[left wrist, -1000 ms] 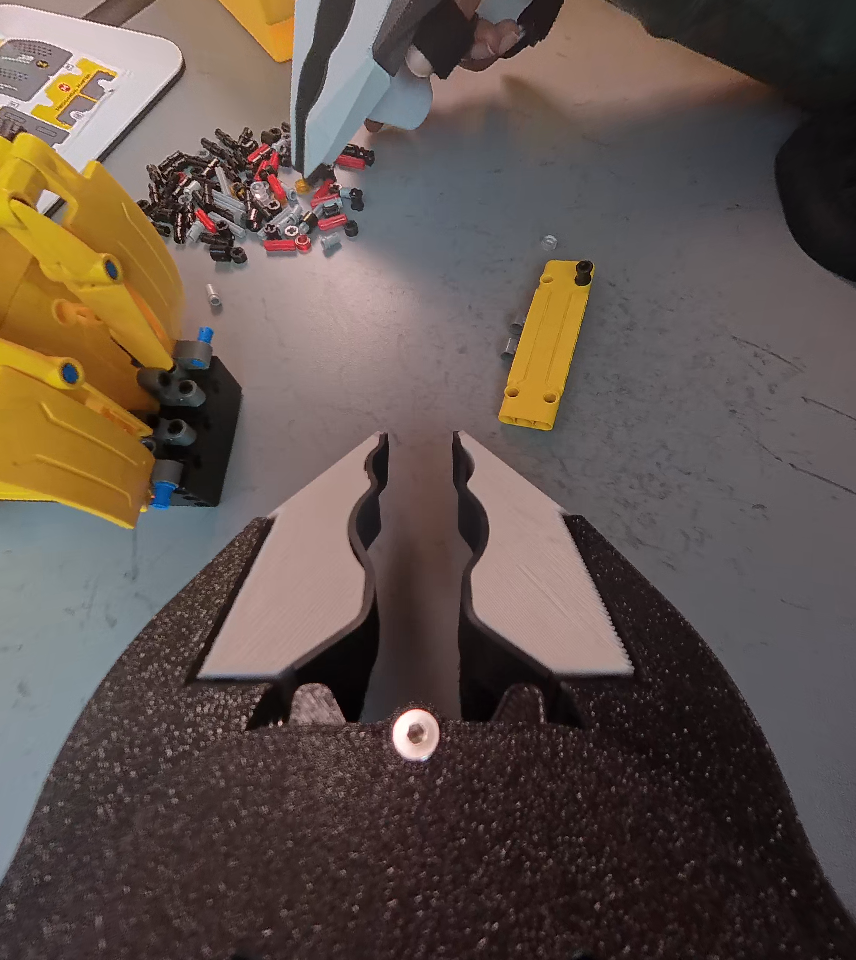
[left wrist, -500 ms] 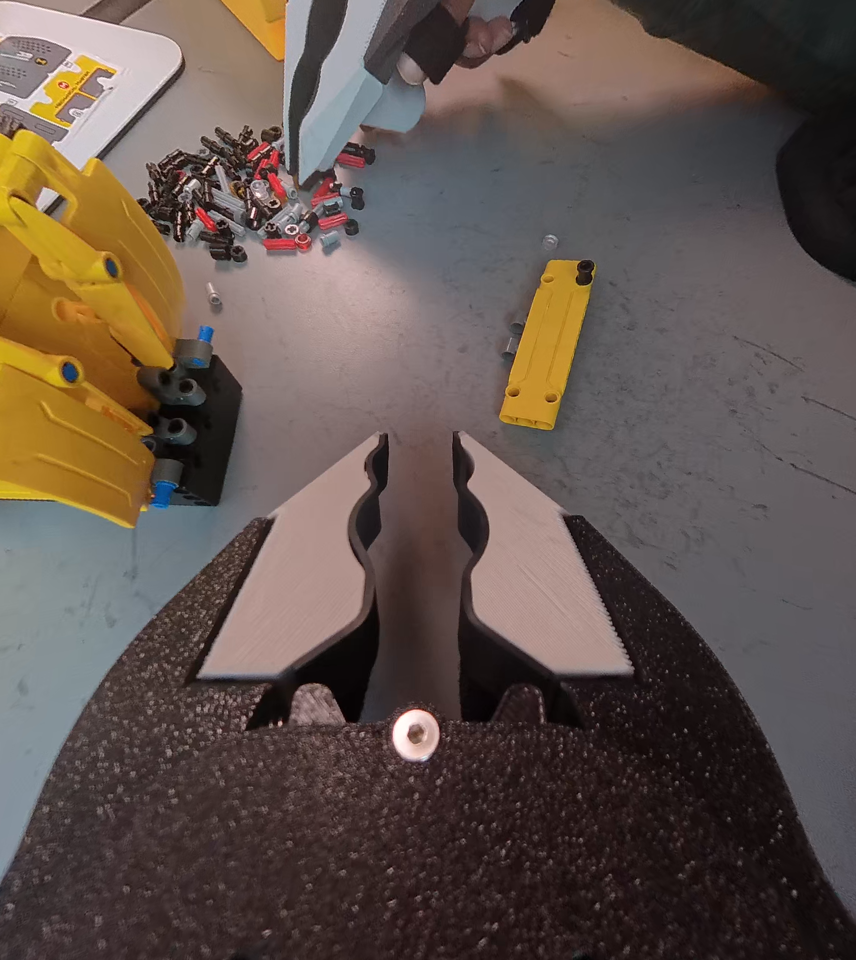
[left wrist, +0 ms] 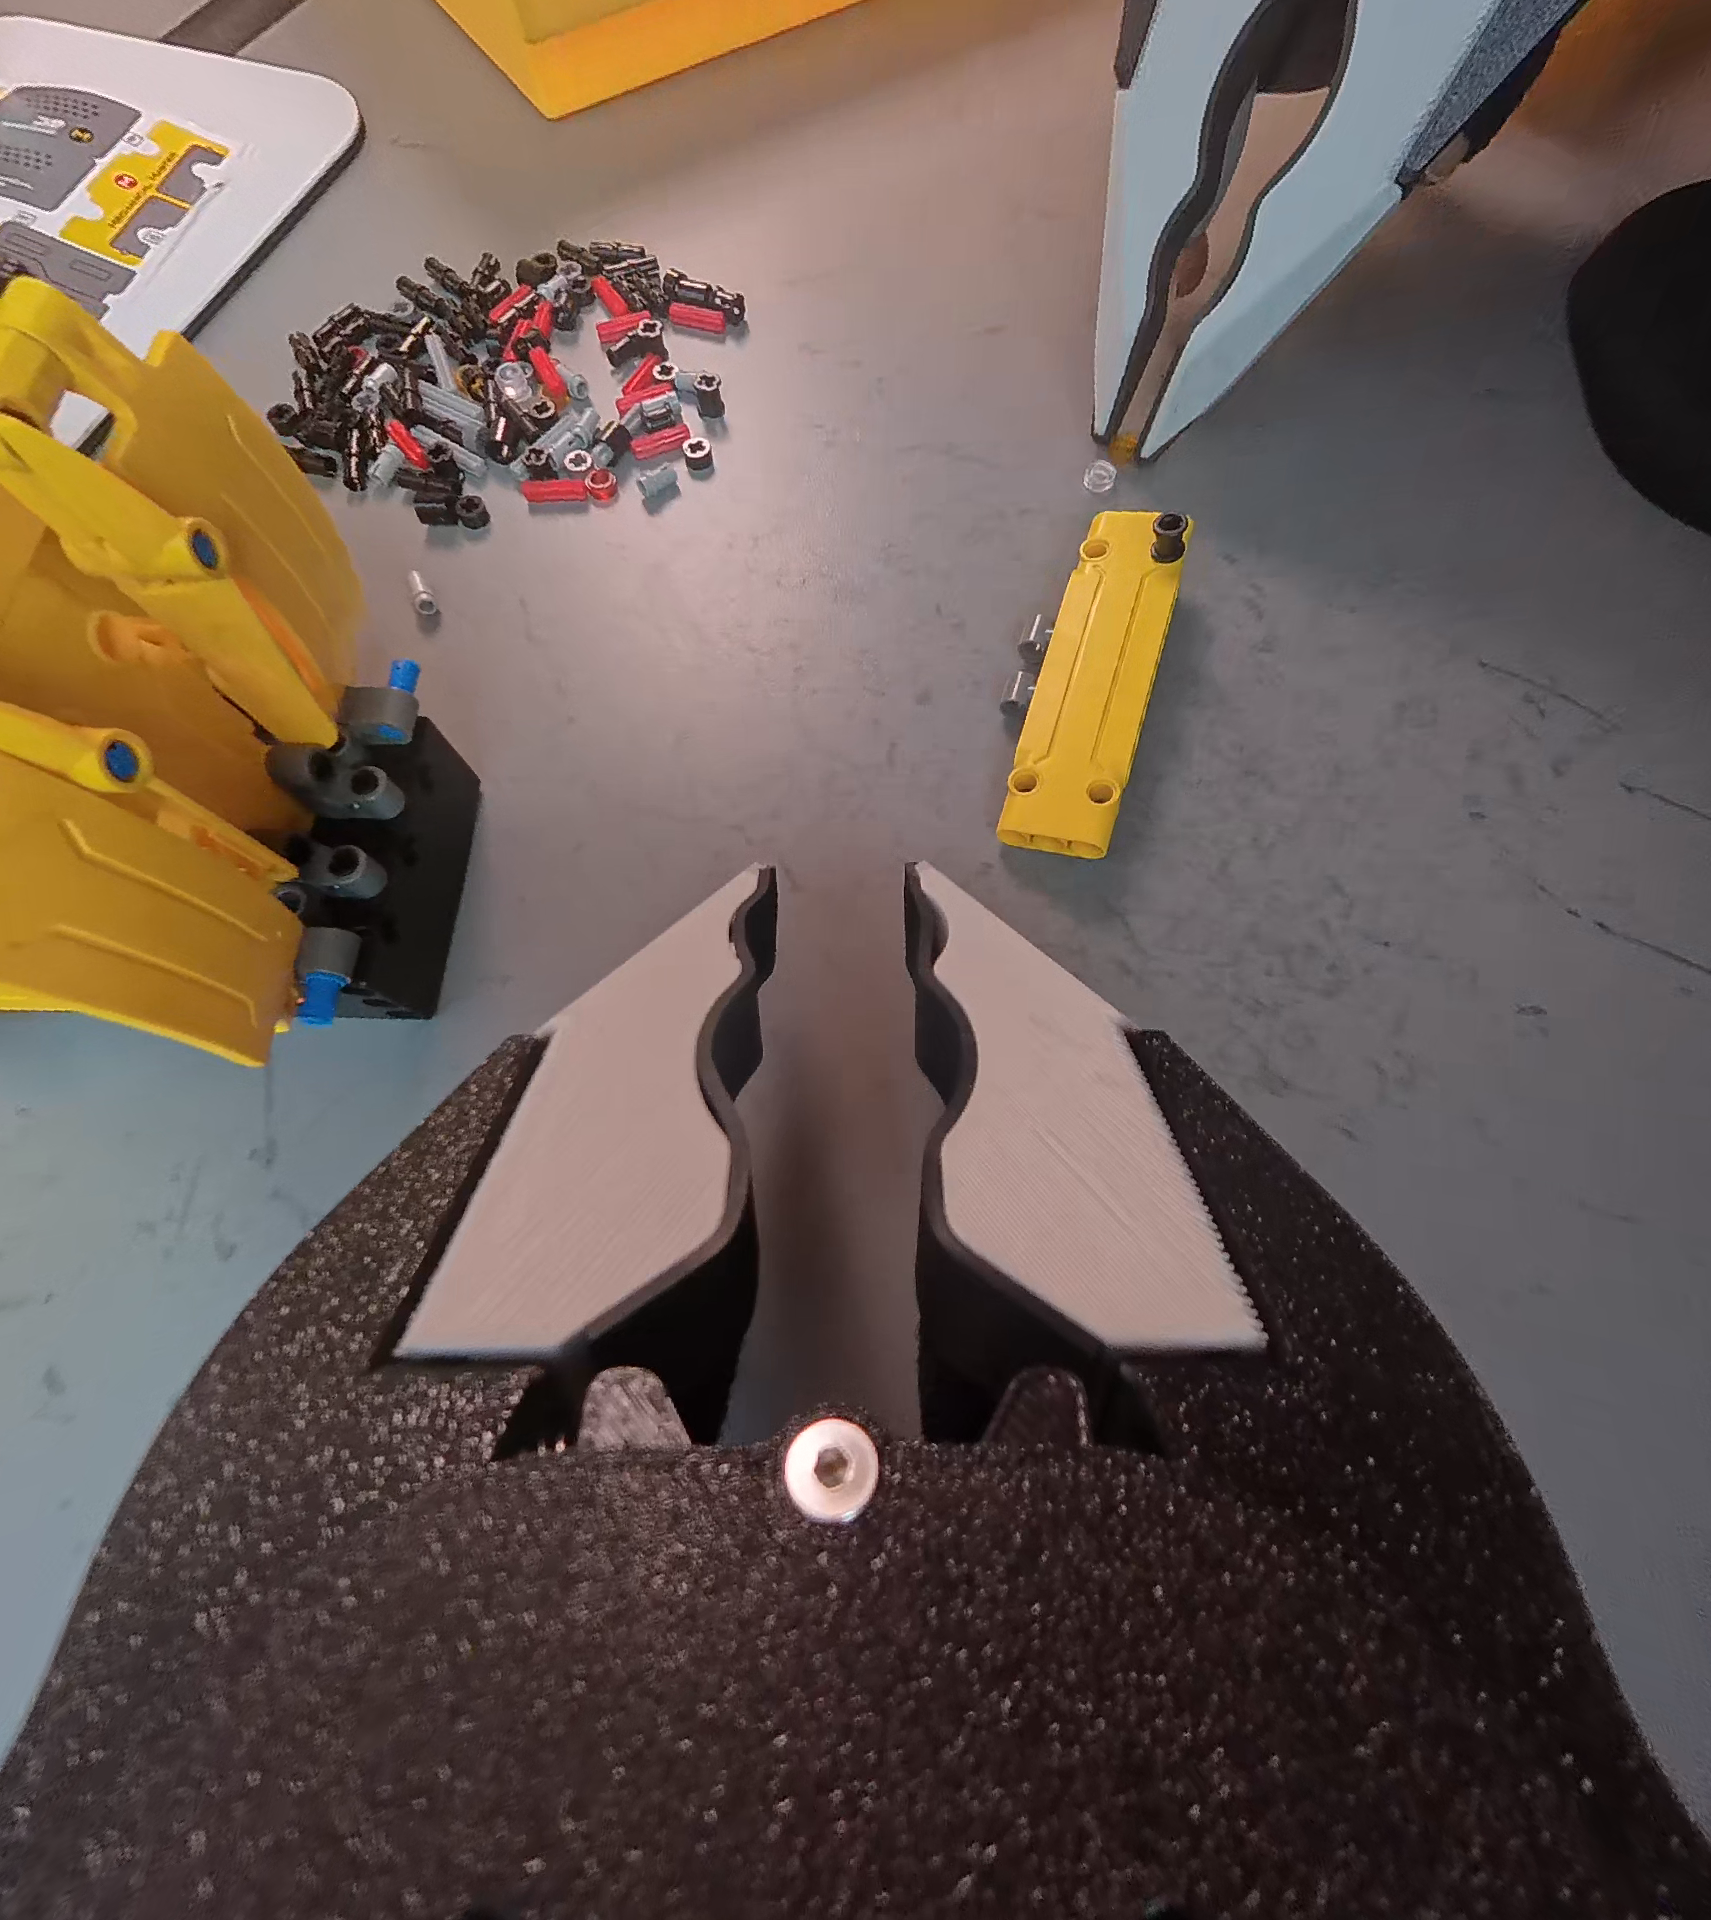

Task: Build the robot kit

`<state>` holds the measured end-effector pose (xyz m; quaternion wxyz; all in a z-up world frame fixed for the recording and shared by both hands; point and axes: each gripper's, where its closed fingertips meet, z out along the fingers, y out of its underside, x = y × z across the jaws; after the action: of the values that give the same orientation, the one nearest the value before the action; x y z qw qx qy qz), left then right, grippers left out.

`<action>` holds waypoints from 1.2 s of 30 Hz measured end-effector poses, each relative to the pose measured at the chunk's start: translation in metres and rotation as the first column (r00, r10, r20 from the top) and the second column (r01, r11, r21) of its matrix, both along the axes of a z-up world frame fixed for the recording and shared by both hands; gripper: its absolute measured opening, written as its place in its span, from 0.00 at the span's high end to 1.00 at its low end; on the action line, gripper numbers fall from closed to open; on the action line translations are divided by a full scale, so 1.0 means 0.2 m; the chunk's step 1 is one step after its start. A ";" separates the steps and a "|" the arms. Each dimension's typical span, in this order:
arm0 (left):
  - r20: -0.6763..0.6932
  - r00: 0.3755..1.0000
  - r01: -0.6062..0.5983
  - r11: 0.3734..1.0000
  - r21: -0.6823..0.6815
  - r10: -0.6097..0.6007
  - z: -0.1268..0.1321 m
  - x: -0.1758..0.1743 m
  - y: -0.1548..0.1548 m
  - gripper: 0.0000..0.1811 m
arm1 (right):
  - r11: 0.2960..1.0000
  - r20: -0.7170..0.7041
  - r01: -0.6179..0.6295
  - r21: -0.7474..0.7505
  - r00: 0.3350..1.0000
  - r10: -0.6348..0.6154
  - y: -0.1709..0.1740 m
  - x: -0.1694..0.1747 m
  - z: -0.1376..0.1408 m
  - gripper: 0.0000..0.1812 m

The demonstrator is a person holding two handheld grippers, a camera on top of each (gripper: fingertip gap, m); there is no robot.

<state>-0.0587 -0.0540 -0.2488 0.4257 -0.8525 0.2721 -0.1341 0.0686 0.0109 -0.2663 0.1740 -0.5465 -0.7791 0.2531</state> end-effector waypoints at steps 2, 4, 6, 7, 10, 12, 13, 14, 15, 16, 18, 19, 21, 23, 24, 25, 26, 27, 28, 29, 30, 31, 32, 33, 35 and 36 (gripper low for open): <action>-0.007 1.000 -0.002 1.000 0.000 0.002 0.00 0.00 0.00 0.87 | 1.000 -0.007 0.000 0.002 1.000 0.000 0.00 0.00 0.00 0.96; -0.011 1.000 -0.004 1.000 0.004 0.005 0.00 0.00 0.00 0.87 | 1.000 -0.007 -0.004 -0.001 1.000 0.004 0.00 0.00 0.00 0.96; -0.011 1.000 -0.006 1.000 0.009 0.006 0.00 0.00 0.00 0.87 | 1.000 -0.007 -0.009 0.005 1.000 0.009 0.00 0.00 0.00 0.96; -0.010 1.000 -0.006 1.000 0.013 0.006 0.00 0.00 0.00 0.87 | 1.000 -0.009 -0.008 0.015 1.000 0.008 0.01 0.00 0.00 0.94; 0.006 1.000 -0.001 0.999 0.036 0.001 0.03 0.01 0.01 0.87 | 1.000 -0.087 0.012 -0.004 0.996 -0.013 0.02 -0.06 0.07 0.91; 0.015 1.000 -0.004 0.998 0.061 0.003 0.05 0.01 0.02 0.86 | 0.993 -0.225 0.118 -0.029 0.967 -0.121 0.12 -0.18 0.20 0.91; 0.020 1.000 -0.009 0.997 0.075 0.008 0.07 0.00 0.02 0.86 | 0.981 -0.277 0.191 -0.042 0.941 -0.196 0.20 -0.24 0.25 0.91; 0.026 1.000 -0.016 0.996 0.087 0.014 0.08 0.00 0.03 0.86 | 0.963 -0.309 0.262 -0.057 0.913 -0.267 0.29 -0.30 0.29 0.91; 0.033 0.999 -0.027 0.995 0.099 0.024 0.09 -0.01 0.03 0.86 | 0.947 -0.325 0.315 -0.067 0.890 -0.319 0.37 -0.35 0.31 0.91; 0.039 0.999 -0.041 0.993 0.111 0.037 0.11 -0.02 0.04 0.86 | 0.932 -0.325 0.358 -0.062 0.875 -0.358 0.44 -0.39 0.30 0.91; 0.051 0.996 -0.079 0.987 0.143 0.072 0.14 -0.05 0.05 0.85 | 0.906 -0.288 0.422 -0.011 0.866 -0.408 0.58 -0.47 0.23 0.91; 0.062 0.994 -0.103 0.981 0.164 0.095 0.16 -0.07 0.06 0.85 | 0.897 -0.266 0.442 0.012 0.866 -0.423 0.64 -0.50 0.19 0.92; 0.093 0.986 -0.154 0.965 0.210 0.137 0.22 -0.11 0.08 0.84 | 0.885 -0.248 0.465 0.020 0.860 -0.446 0.71 -0.57 0.14 0.92; 0.131 0.977 -0.197 0.950 0.244 0.169 0.26 -0.15 0.10 0.84 | 0.877 -0.245 0.479 0.016 0.853 -0.462 0.76 -0.63 0.12 0.94; 0.150 0.972 -0.217 0.942 0.256 0.183 0.28 -0.17 0.10 0.84 | 0.876 -0.239 0.482 0.024 0.853 -0.463 0.79 -0.65 0.11 0.94; 0.167 0.967 -0.233 0.936 0.265 0.193 0.30 -0.19 0.10 0.84 | 0.876 -0.229 0.481 0.032 0.857 -0.462 0.80 -0.66 0.10 0.95; 0.180 0.963 -0.244 0.931 0.270 0.201 0.30 -0.20 0.11 0.84 | 0.878 -0.218 0.478 0.039 0.861 -0.459 0.82 -0.67 0.08 0.95; 0.189 0.960 -0.252 0.928 0.273 0.206 0.31 -0.21 0.11 0.84 | 0.881 -0.212 0.471 0.041 0.866 -0.453 0.82 -0.69 0.08 0.95; 0.192 0.959 -0.256 0.927 0.274 0.208 0.31 -0.21 0.11 0.84 | 0.889 -0.208 0.456 0.036 0.874 -0.440 0.81 -0.70 0.07 0.96; 0.191 0.959 -0.256 0.927 0.274 0.209 0.31 -0.22 0.11 0.84 | 0.894 -0.204 0.446 0.033 0.879 -0.431 0.81 -0.72 0.07 0.97; 0.186 0.960 -0.254 0.928 0.273 0.208 0.30 -0.22 0.11 0.84 | 0.896 -0.197 0.442 0.039 0.883 -0.426 0.81 -0.73 0.07 0.97; 0.180 0.961 -0.252 0.929 0.272 0.208 0.30 -0.22 0.11 0.84 | 0.898 -0.186 0.437 0.047 0.888 -0.421 0.81 -0.73 0.07 0.97; 0.174 0.963 -0.249 0.930 0.271 0.207 0.29 -0.21 0.11 0.84 | 0.897 -0.180 0.439 0.055 0.888 -0.423 0.81 -0.73 0.06 0.97; 0.167 0.964 -0.247 0.930 0.271 0.207 0.29 -0.21 0.11 0.84 | 0.894 -0.175 0.445 0.059 0.886 -0.429 0.82 -0.73 0.06 0.98; 0.159 0.966 -0.244 0.930 0.274 0.206 0.29 -0.21 0.11 0.84 | 0.886 -0.155 0.459 0.063 0.882 -0.445 0.82 -0.71 0.05 0.99; 0.157 0.966 -0.243 0.930 0.275 0.206 0.29 -0.21 0.11 0.84 | 0.883 -0.146 0.464 0.065 0.880 -0.451 0.83 -0.69 0.05 0.99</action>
<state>-0.1008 -0.0317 -0.1911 0.5754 -0.7958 0.1623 -0.0963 -0.0702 0.1766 -0.2565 0.3045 -0.6887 -0.6267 0.2004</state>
